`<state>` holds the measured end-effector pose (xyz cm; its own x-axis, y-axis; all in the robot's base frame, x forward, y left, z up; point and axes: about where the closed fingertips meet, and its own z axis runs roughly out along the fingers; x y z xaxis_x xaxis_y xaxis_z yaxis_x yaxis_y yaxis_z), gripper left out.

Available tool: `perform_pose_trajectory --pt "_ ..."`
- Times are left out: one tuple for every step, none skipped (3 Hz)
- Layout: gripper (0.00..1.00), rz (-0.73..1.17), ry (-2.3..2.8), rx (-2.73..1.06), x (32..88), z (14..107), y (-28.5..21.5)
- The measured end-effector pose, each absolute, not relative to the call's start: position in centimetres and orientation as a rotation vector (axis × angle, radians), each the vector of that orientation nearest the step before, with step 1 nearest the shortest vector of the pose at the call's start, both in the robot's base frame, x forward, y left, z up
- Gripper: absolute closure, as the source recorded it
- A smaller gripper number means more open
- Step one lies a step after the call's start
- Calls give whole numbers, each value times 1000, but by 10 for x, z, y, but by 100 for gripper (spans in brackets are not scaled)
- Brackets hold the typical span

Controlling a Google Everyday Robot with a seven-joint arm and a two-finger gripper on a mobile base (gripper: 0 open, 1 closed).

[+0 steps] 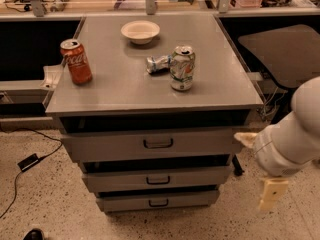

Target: Open middle drawer

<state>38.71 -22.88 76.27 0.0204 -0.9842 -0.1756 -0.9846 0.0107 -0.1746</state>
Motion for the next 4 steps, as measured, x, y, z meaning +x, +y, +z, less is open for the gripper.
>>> perform_pose_trajectory --pt "0 152 2063 -2049 381 634 -206" --pt "0 182 2022 -2030 386 577 -199" --pt "0 178 2020 -2020 388 577 -198" --pt "0 141 2081 -1976 400 560 -203"
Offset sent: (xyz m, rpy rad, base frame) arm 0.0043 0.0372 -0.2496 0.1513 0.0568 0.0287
